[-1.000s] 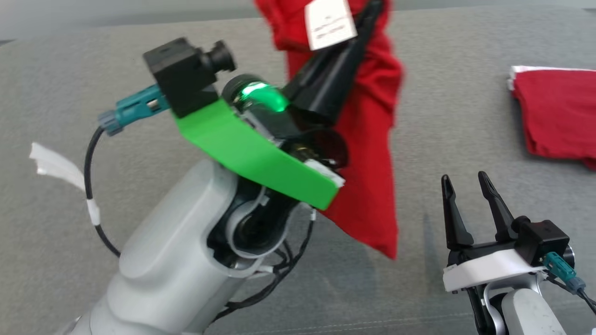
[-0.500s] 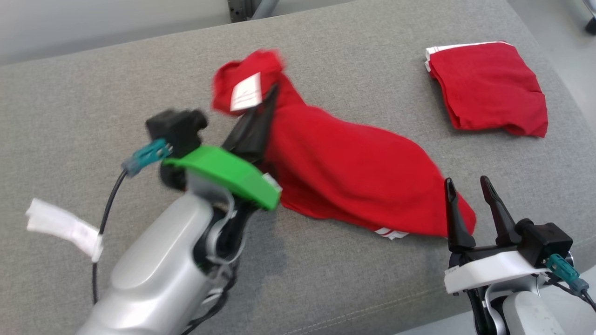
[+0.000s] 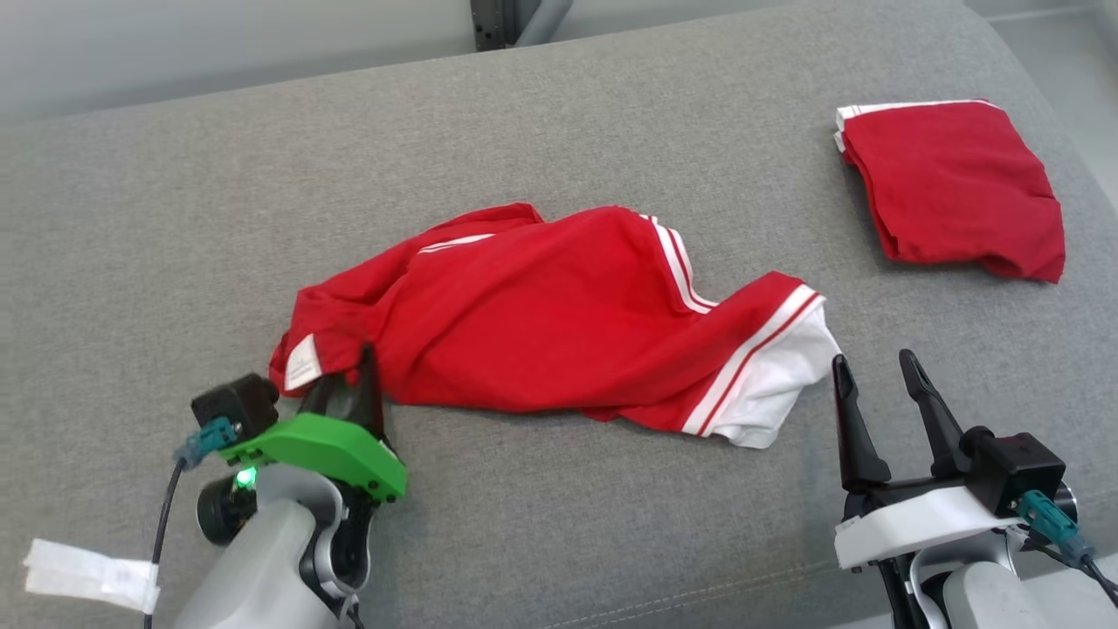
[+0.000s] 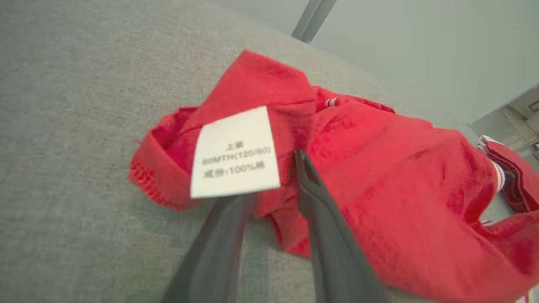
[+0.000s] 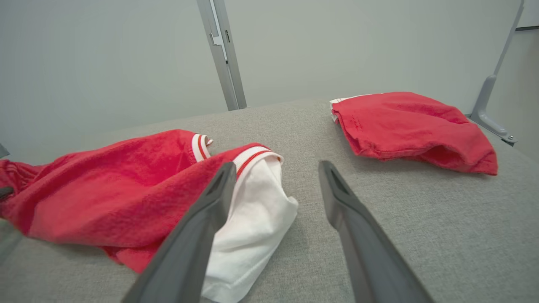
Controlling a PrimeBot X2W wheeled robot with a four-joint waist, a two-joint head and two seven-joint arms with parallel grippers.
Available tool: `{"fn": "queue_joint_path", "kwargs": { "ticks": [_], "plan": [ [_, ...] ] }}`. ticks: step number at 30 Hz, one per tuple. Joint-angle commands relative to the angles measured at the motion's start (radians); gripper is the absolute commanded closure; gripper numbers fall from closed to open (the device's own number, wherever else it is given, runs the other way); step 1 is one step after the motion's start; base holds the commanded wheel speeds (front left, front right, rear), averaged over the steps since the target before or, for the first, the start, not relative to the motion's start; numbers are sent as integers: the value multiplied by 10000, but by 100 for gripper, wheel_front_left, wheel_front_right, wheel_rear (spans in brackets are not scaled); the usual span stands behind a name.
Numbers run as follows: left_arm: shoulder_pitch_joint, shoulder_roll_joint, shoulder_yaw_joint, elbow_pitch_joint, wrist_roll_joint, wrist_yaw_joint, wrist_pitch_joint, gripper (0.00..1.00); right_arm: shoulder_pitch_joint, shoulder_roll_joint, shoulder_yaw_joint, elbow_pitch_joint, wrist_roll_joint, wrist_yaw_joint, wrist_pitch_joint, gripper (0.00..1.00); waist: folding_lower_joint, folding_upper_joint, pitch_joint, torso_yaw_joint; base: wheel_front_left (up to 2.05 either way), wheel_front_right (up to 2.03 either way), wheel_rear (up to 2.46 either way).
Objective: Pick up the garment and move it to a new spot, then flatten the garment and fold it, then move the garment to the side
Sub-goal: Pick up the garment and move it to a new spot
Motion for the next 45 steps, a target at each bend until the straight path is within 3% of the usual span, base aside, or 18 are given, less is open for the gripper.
{"fn": "queue_joint_path", "kwargs": {
  "ticks": [1, 7, 15, 26, 34, 45],
  "plan": [
    [232, -40, 206, 188, 114, -142, -46, 0, 109, -8, 5, 44, -89, -15, -31, 0, 0, 0, -218, 227, 0, 0, 0],
    [1281, -175, 1166, -355, 1084, -320, -40, 0, 369, -10, -40, 91, -167, -15, -32, 0, 0, 0, -657, 405, 0, 0, 0],
    [4491, -442, 3033, -3551, 3960, -14, -40, 0, 1002, -11, -714, -65, -606, -15, -32, 0, 0, 0, -1602, 790, 0, 0, 0],
    [6638, -1044, 4546, -5165, 6791, -1172, -42, 0, 1692, -14, -1711, 165, -1655, -15, -32, 0, 0, 0, -2340, 1466, 0, 0, 0],
    [6923, -1325, 5547, -5252, 7761, -1912, -42, 0, 1850, -12, -1688, 428, -1563, -15, -32, 0, 0, 0, -2409, 1713, 0, 0, 0],
    [6894, -1593, 6105, -5150, 8120, -2250, -43, 0, 1863, -14, -1528, 492, -1438, -15, -32, 0, 0, 0, -2367, 1892, 0, 0, 0]
  ]
}}
